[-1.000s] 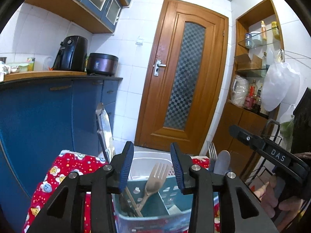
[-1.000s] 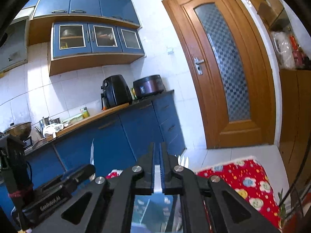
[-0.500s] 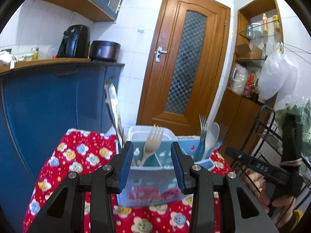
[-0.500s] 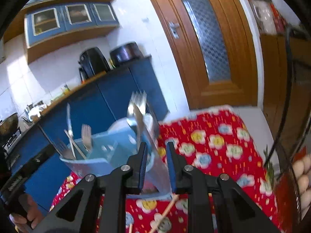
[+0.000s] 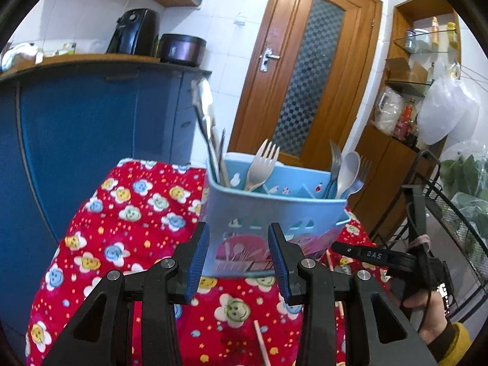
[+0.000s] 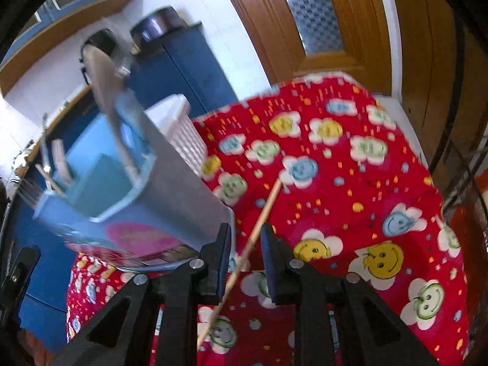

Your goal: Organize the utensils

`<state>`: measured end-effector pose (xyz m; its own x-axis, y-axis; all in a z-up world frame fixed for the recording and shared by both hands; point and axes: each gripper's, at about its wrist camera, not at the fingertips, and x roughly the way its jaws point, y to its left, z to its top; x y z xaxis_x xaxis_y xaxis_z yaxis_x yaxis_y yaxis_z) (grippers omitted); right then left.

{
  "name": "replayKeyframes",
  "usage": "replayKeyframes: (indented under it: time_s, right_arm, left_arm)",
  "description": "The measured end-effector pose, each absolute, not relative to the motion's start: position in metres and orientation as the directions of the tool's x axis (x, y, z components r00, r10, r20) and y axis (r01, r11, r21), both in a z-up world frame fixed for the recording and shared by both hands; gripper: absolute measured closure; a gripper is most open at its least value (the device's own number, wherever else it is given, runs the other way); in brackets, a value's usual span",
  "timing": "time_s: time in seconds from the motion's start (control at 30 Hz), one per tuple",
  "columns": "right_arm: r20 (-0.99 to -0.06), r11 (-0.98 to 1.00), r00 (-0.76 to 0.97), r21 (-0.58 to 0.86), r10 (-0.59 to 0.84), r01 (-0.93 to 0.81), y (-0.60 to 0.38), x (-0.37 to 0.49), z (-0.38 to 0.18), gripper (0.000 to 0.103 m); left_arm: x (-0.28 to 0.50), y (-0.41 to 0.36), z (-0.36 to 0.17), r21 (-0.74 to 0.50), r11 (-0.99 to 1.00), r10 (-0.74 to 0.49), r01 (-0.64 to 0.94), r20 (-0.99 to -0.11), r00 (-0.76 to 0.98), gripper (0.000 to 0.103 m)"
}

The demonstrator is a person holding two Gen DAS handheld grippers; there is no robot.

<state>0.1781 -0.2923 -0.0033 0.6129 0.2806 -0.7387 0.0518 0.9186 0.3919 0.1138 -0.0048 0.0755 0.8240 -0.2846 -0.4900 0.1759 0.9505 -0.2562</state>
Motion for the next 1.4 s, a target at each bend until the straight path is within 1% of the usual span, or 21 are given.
replayKeyframes:
  time_s: [0.13,0.43,0.5,0.53,0.77,0.9,1.13,1.2,1.3,1.33,1.4]
  right_arm:
    - [-0.770,0.917,0.575,0.391,0.278,0.080,-0.294,0.185,-0.016,0.080]
    - [-0.791,0.907,0.533,0.409,0.299,0.098,-0.295,0.201,-0.022,0.080]
    - [-0.798,0.906,0.525,0.408,0.297,0.108,-0.294,0.206,-0.023,0.085]
    - [-0.800,0.906,0.522,0.408,0.295,0.113,-0.294,0.207,-0.023,0.091]
    - [-0.769,0.851,0.542,0.496,0.338,0.174,-0.309,0.201,-0.024,0.096]
    - [-0.726,0.832,0.601,0.526,0.333,0.175,-0.316,0.183,-0.011,0.097]
    - [-0.580,0.825,0.750,0.559,0.318,0.084,-0.313,0.146,0.033,0.097]
    - [-0.517,0.835,0.799,0.549,0.308,0.034,-0.309,0.135,0.051,0.097]
    - [-0.437,0.864,0.857,0.503,0.274,-0.020,-0.301,0.126,0.075,0.097]
    - [-0.398,0.878,0.880,0.476,0.258,-0.042,-0.297,0.122,0.085,0.097]
    - [-0.338,0.888,0.905,0.453,0.259,-0.085,-0.290,0.120,0.097,0.097]
  left_arm:
    - [0.116,-0.001,0.067,-0.263,0.952,-0.277,0.158,-0.513,0.813,0.062]
    - [0.119,0.002,0.056,-0.278,0.950,-0.273,0.138,-0.535,0.800,0.062]
    - [0.119,0.002,0.054,-0.280,0.950,-0.272,0.136,-0.539,0.797,0.062]
    - [0.119,0.002,0.053,-0.281,0.950,-0.273,0.134,-0.541,0.796,0.062]
    - [0.118,0.006,0.050,-0.291,0.948,-0.275,0.128,-0.547,0.791,0.062]
    - [0.118,0.007,0.049,-0.291,0.948,-0.275,0.127,-0.551,0.788,0.062]
    - [0.120,0.007,0.044,-0.305,0.944,-0.286,0.127,-0.562,0.776,0.062]
    - [0.120,0.007,0.043,-0.305,0.944,-0.287,0.128,-0.563,0.775,0.062]
    - [0.119,0.007,0.043,-0.304,0.944,-0.287,0.129,-0.563,0.775,0.062]
    - [0.120,0.007,0.042,-0.304,0.944,-0.287,0.129,-0.563,0.775,0.062]
    - [0.119,0.007,0.043,-0.304,0.944,-0.287,0.128,-0.563,0.775,0.062]
